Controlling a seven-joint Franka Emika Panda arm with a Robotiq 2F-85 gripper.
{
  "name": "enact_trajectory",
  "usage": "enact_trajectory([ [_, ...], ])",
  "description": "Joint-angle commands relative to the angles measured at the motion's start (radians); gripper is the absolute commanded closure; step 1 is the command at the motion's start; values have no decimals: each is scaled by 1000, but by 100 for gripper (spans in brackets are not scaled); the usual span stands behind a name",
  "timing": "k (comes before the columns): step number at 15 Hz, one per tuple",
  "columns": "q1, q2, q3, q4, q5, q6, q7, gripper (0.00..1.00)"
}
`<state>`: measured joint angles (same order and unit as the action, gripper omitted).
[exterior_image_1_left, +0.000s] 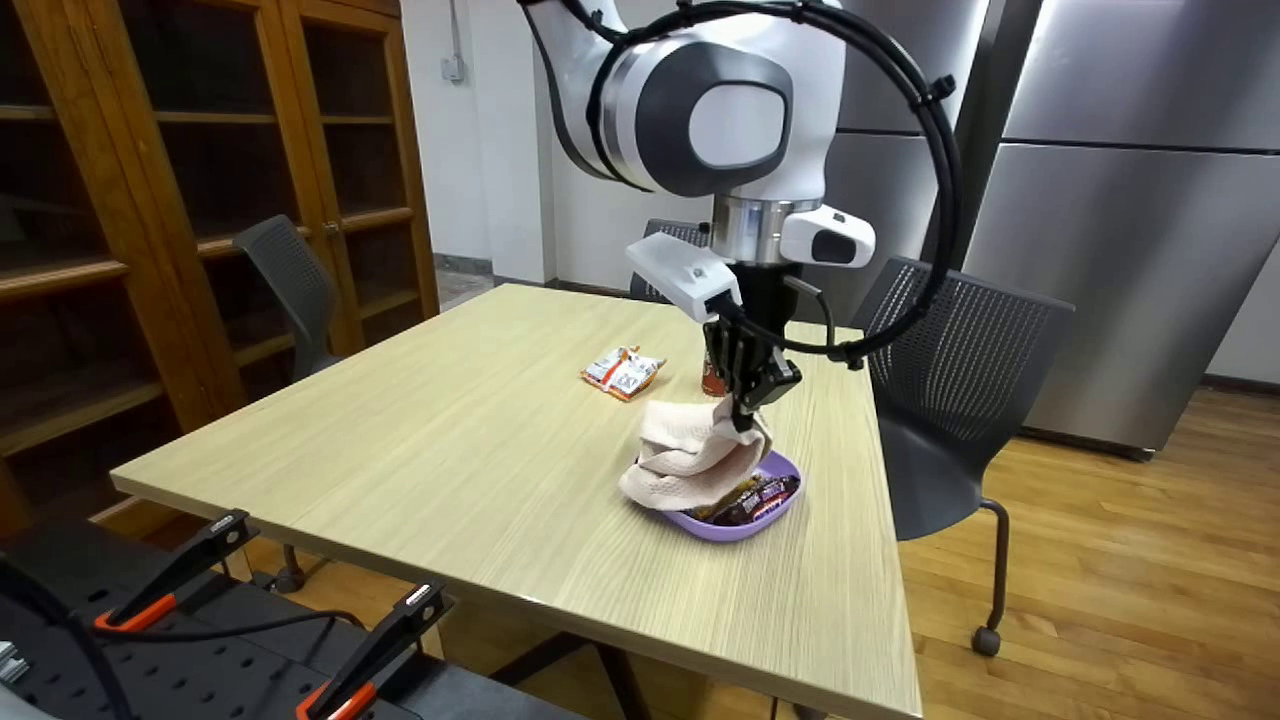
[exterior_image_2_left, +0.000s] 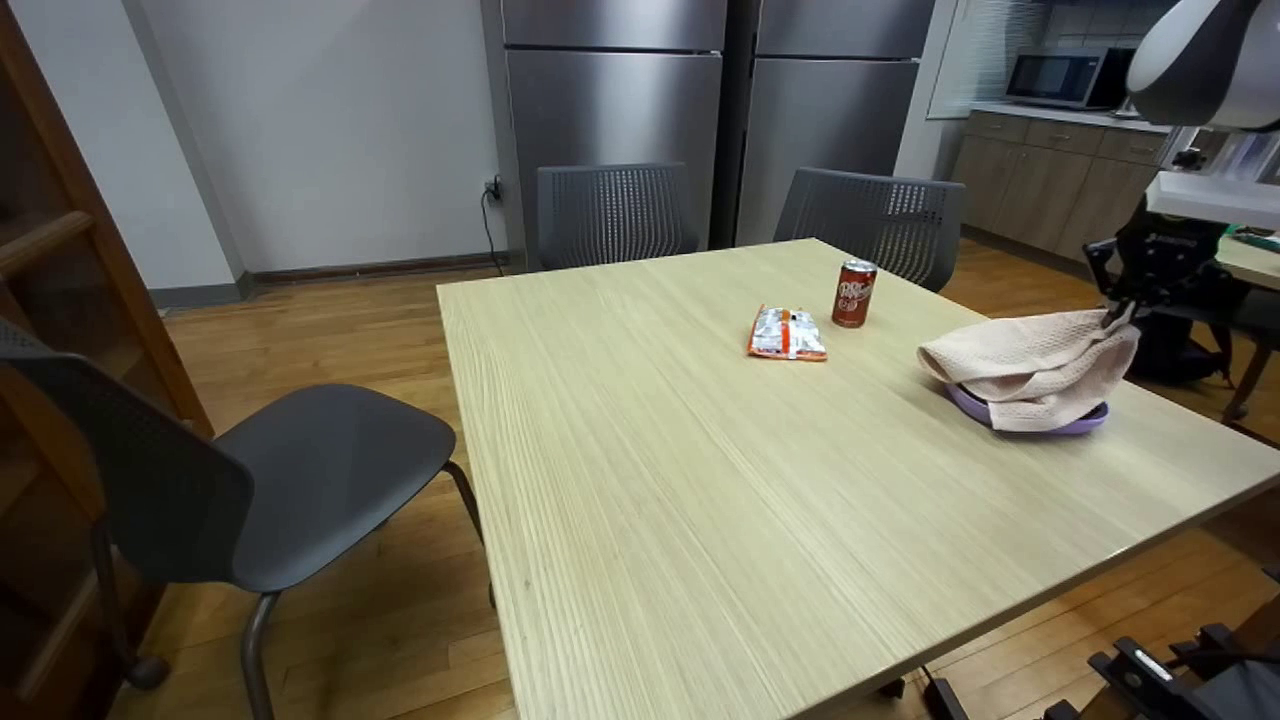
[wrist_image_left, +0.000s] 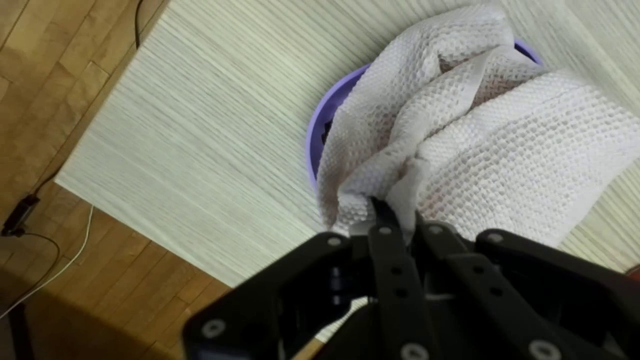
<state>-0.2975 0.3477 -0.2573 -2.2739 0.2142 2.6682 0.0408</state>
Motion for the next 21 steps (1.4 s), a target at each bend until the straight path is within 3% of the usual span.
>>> enact_trajectory([
  [1,-16,40,6,26,-4,-24,10,99],
  [9,-4,90,-3,32,-15,-11,46,99],
  [10,-3,90,-5,31,-17,-12,50,89],
  [11,-2,91,-6,31,-17,-12,54,69],
  [20,-1,100,-12,28,-18,-4,72,2],
  [21,-3,103,-11,30,-17,-4,70,1],
])
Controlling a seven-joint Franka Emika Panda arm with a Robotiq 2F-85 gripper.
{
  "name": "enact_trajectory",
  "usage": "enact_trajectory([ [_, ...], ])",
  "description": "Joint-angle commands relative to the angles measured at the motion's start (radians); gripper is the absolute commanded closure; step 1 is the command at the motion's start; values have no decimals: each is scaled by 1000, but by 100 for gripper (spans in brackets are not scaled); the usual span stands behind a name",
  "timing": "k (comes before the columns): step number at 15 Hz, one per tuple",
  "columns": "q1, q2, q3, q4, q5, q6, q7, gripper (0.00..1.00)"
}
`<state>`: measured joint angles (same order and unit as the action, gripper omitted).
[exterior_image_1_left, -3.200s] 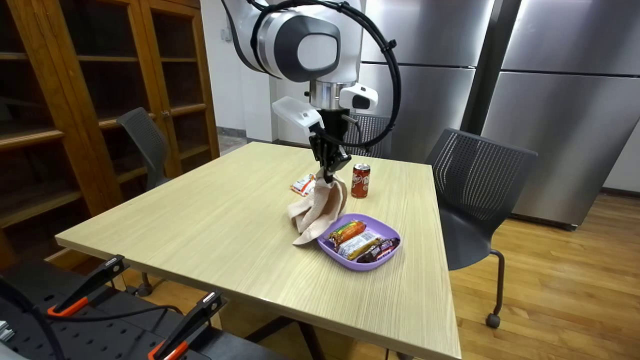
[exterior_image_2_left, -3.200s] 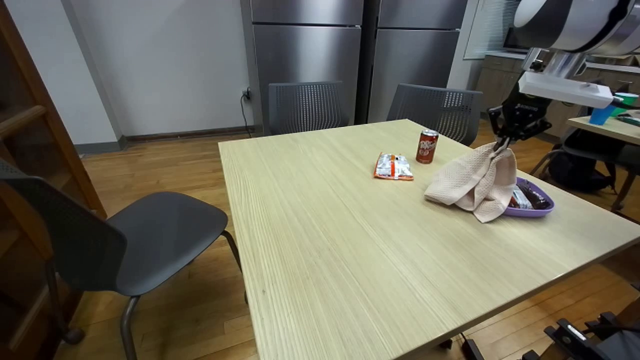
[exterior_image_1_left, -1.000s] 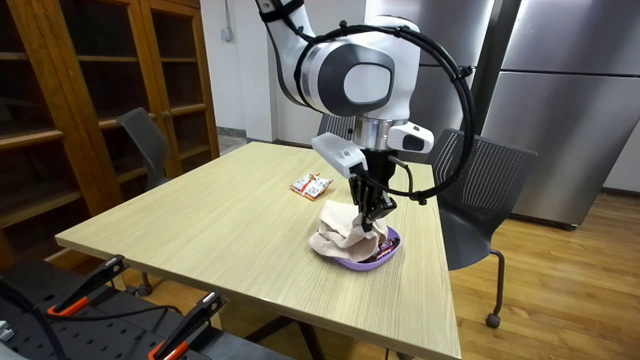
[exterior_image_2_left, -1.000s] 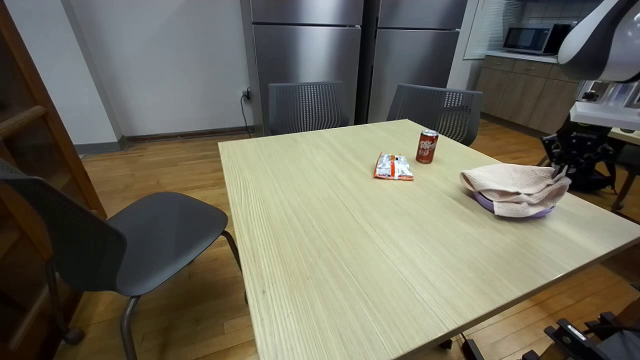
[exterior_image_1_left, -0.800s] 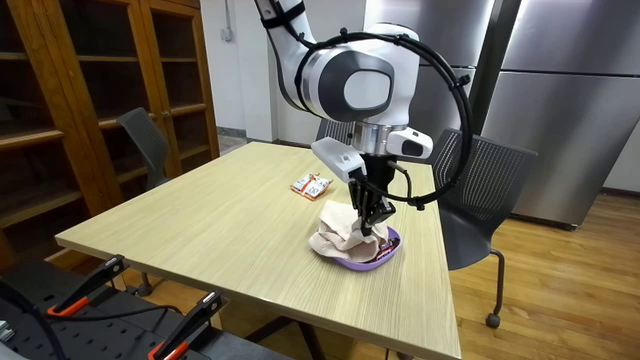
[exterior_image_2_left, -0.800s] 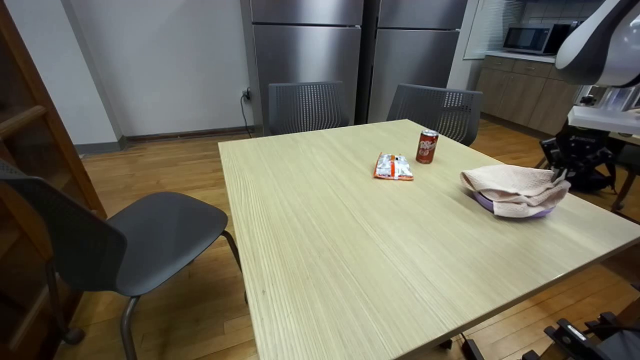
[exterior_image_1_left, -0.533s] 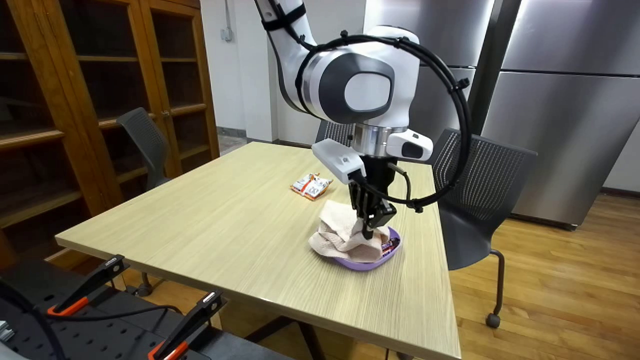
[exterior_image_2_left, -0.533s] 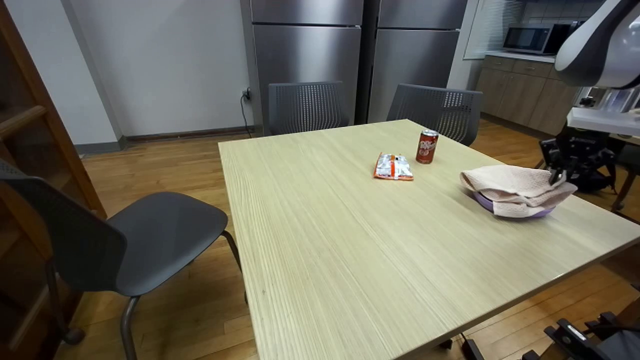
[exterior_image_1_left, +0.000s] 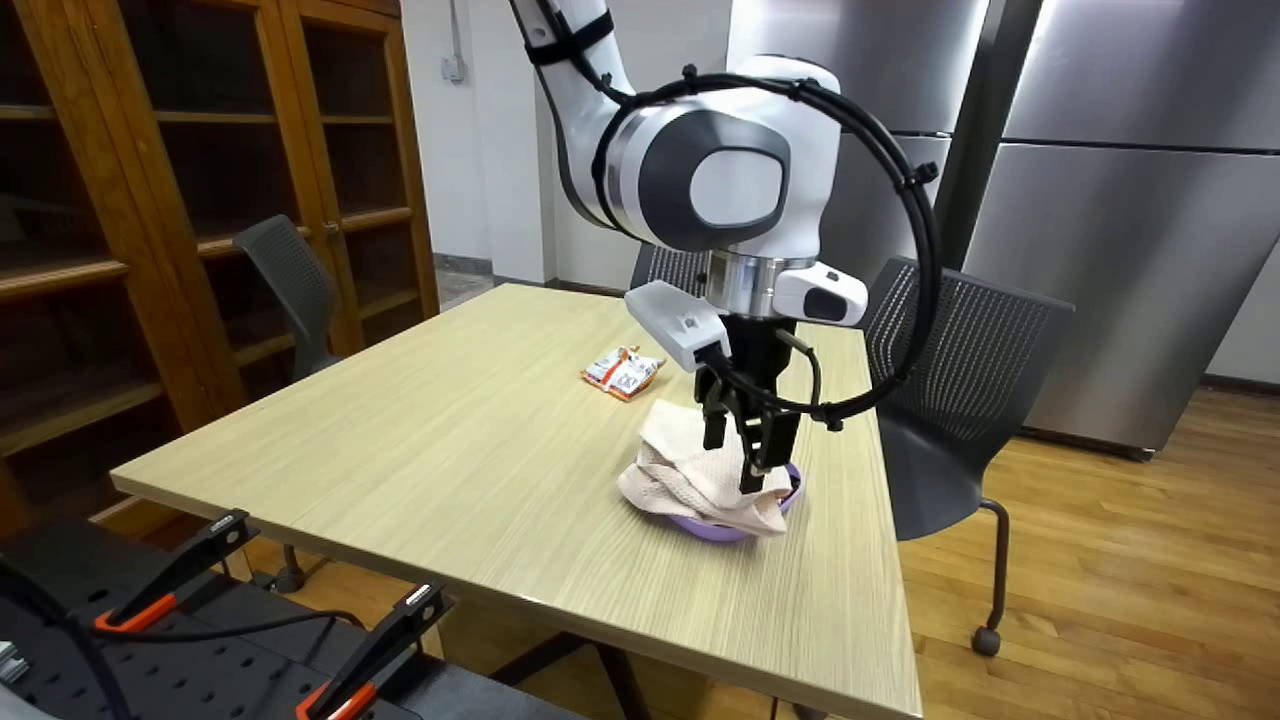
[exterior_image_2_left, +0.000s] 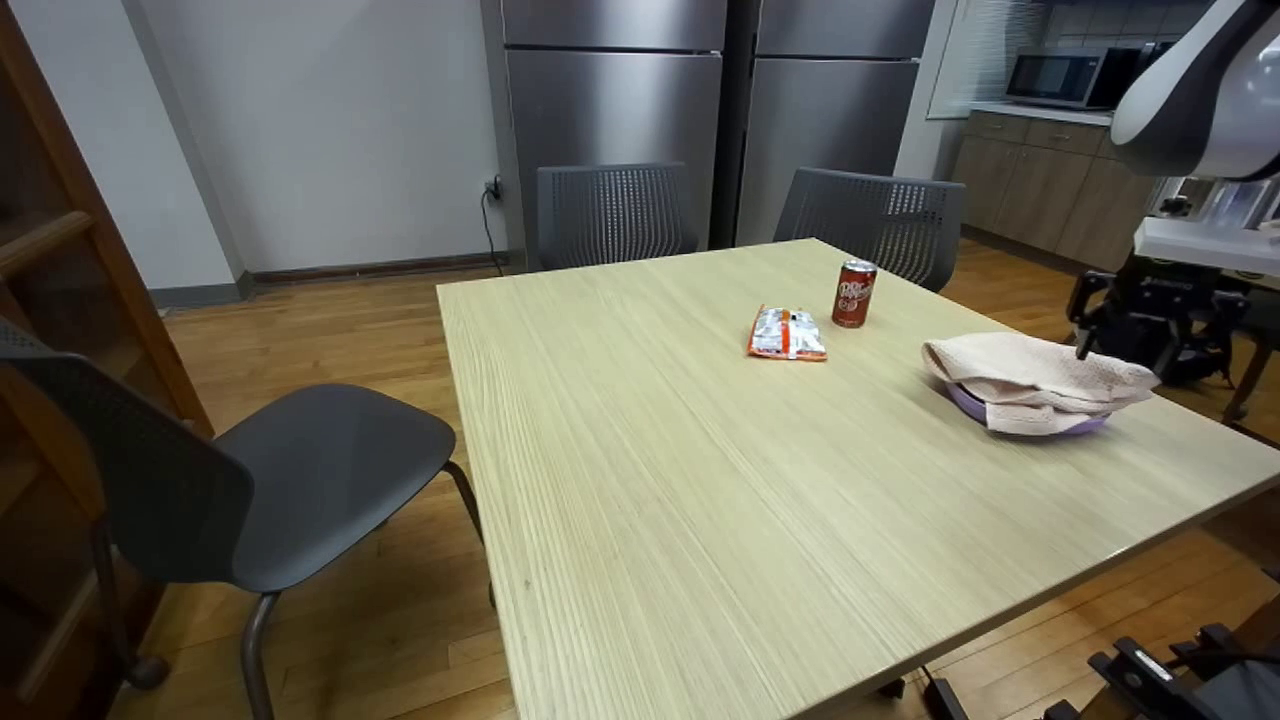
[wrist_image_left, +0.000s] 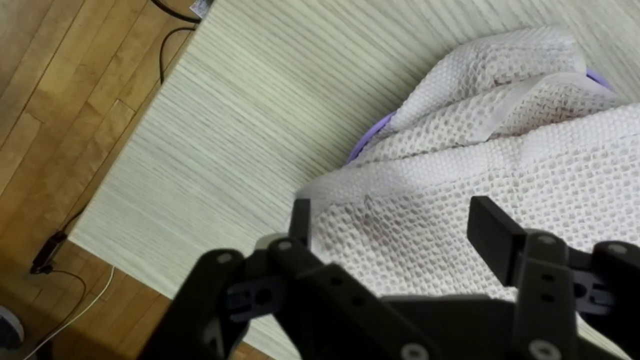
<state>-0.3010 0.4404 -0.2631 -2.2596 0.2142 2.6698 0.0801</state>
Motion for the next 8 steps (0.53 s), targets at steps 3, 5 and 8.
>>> enact_trajectory([
  [3,1,23,-8,21,-20,-10,31,0],
  [5,-1,28,-9,23,-20,-13,29,0],
  [8,-8,31,-9,25,-14,-6,23,0],
])
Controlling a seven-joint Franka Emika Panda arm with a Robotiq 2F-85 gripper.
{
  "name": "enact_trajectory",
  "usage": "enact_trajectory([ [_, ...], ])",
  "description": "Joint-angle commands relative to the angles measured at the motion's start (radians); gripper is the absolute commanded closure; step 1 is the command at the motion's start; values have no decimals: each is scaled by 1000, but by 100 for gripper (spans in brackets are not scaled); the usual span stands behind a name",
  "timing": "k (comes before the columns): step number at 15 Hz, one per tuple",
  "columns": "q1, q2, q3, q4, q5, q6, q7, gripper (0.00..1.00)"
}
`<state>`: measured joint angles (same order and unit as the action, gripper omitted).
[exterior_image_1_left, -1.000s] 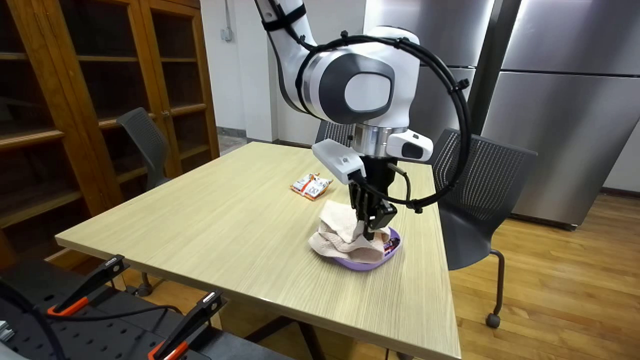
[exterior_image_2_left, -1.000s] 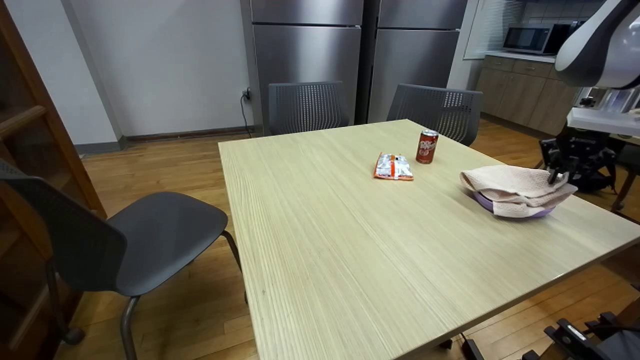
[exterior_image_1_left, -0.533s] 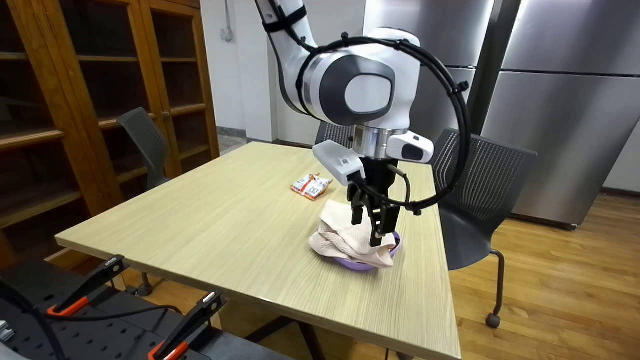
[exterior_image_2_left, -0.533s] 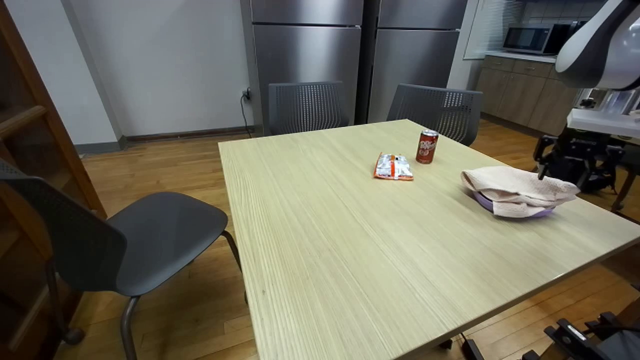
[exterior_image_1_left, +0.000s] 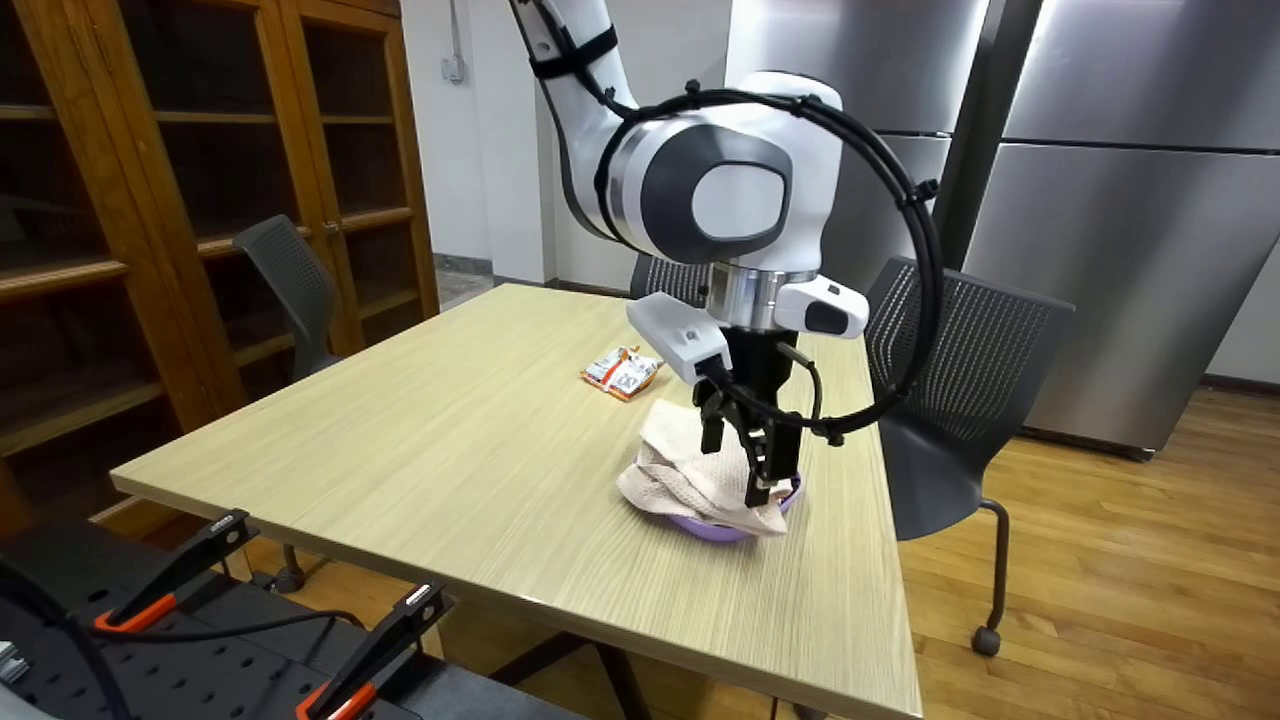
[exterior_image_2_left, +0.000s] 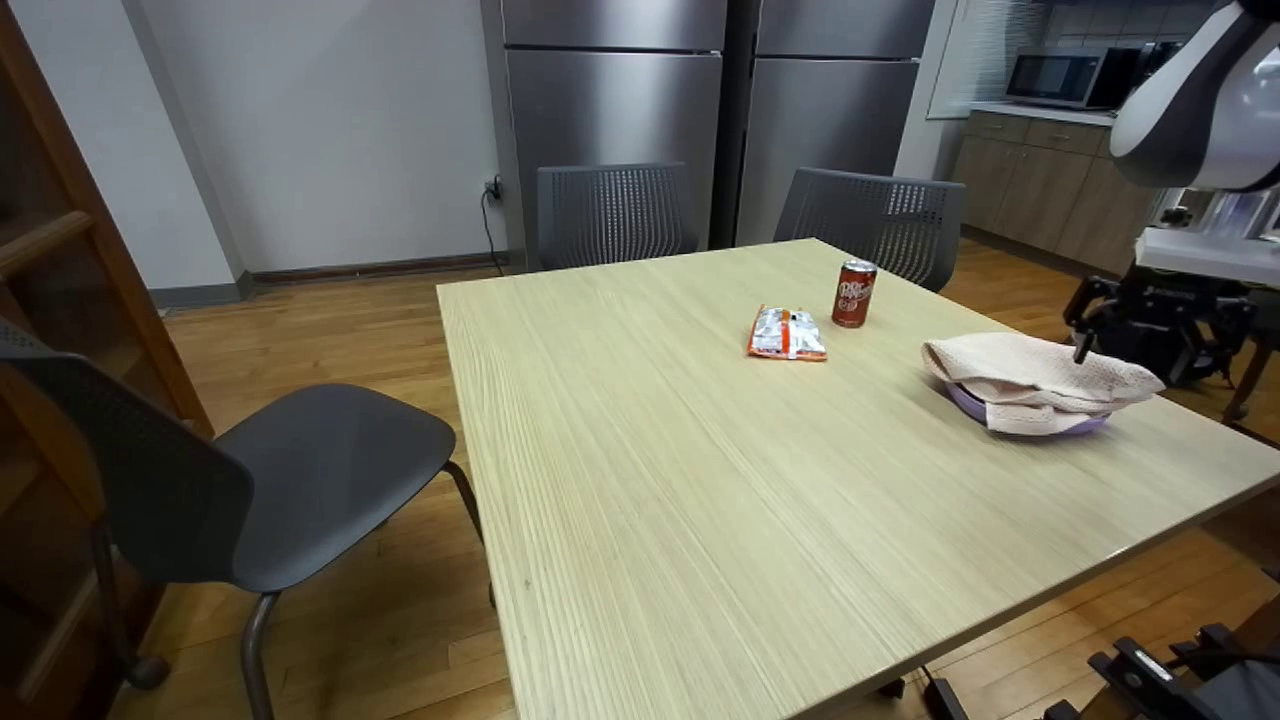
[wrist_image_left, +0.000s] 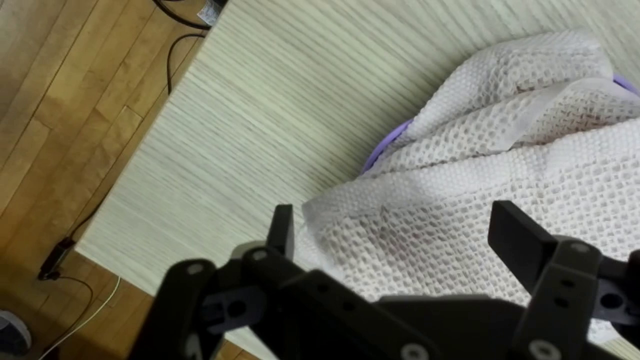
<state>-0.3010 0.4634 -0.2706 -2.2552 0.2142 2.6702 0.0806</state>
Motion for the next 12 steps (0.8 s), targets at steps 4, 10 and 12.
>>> enact_trajectory([
  [4,-30,14,8,30,7,7,3,0],
  [10,-94,34,45,41,60,33,-40,0],
  [12,-120,39,65,46,90,38,-58,0],
])
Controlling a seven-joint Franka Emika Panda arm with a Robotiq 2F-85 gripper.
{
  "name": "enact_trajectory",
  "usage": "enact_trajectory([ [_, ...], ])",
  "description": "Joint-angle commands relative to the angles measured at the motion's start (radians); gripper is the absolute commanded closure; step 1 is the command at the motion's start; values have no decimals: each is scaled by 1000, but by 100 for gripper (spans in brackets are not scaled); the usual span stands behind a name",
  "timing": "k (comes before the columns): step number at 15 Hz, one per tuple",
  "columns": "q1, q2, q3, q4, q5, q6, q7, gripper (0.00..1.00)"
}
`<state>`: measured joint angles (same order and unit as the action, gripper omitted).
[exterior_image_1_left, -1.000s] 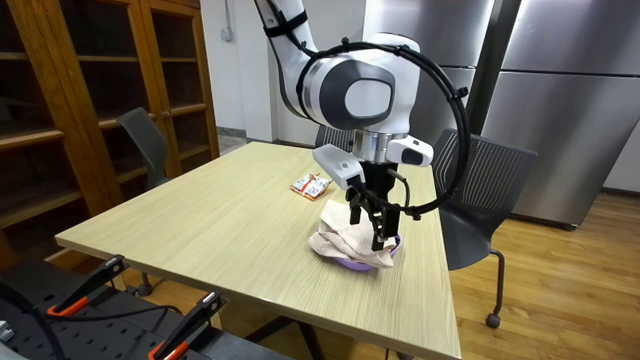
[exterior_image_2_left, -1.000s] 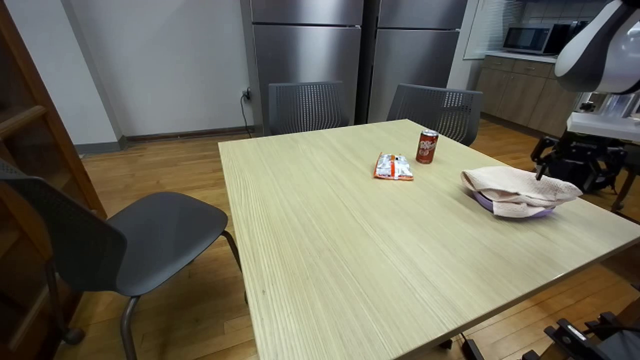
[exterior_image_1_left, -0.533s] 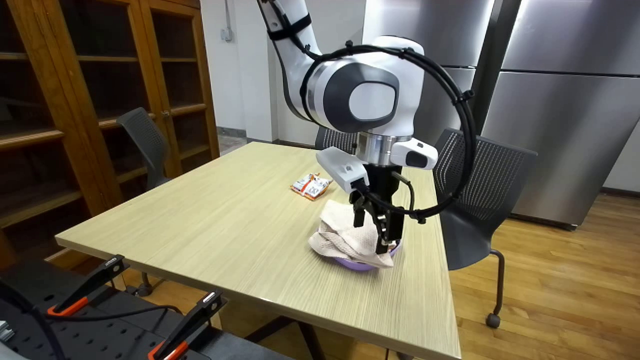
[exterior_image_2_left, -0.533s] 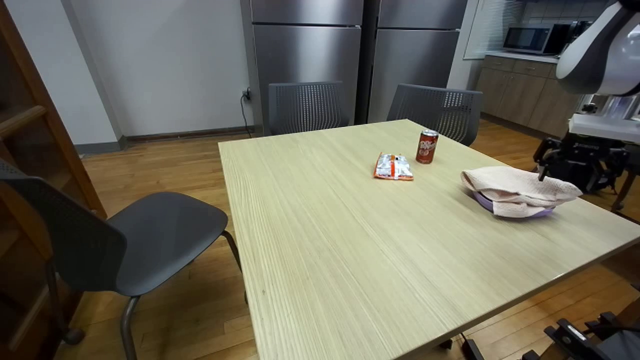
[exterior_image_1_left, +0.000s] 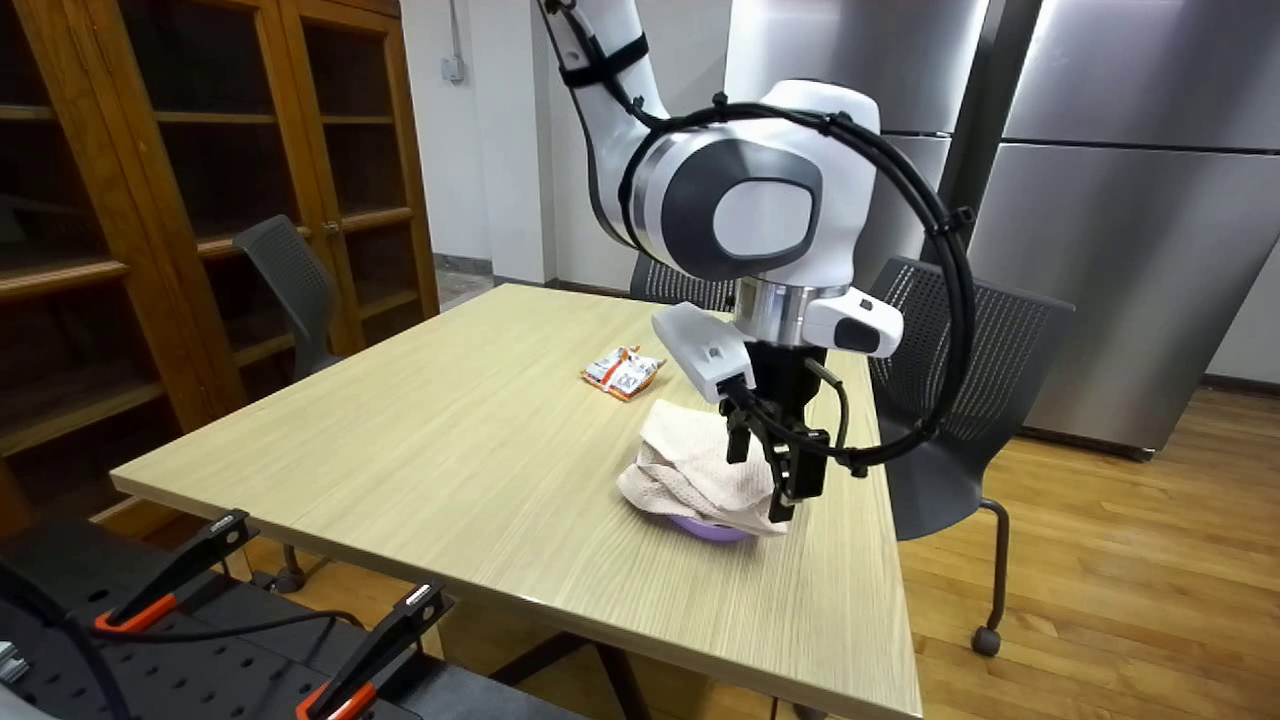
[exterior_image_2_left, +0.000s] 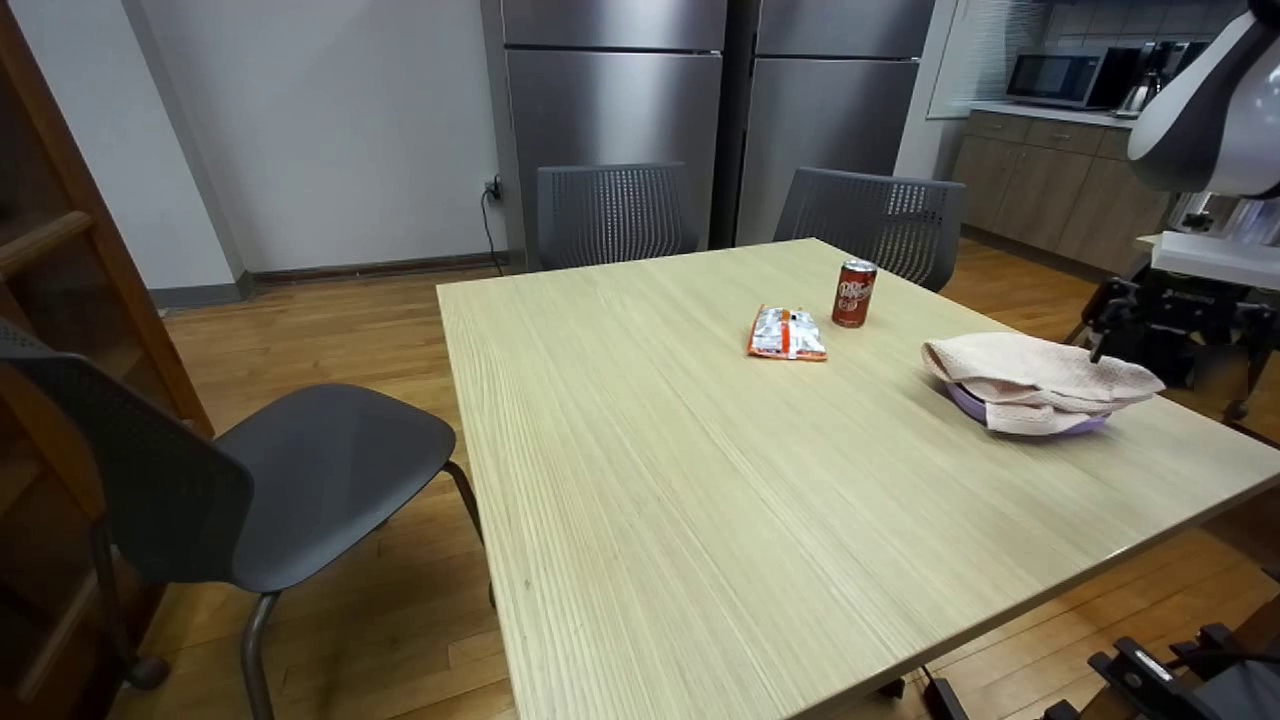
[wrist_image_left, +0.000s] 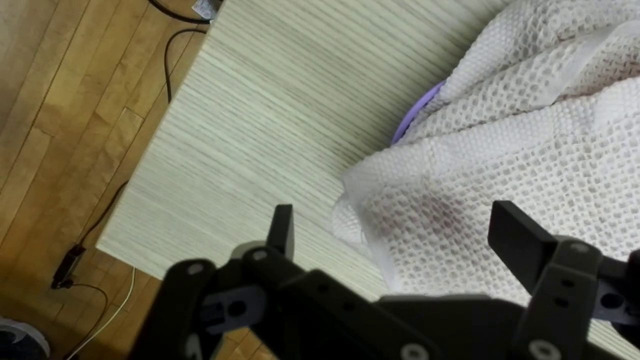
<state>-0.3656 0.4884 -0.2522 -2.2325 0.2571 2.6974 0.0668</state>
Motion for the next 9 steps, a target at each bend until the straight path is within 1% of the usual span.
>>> enact_trajectory([
  [1,-68,18,57,28,63,13,-53,0],
  [5,-104,32,91,46,112,10,-82,0],
  [9,-114,41,107,63,132,8,-95,0],
])
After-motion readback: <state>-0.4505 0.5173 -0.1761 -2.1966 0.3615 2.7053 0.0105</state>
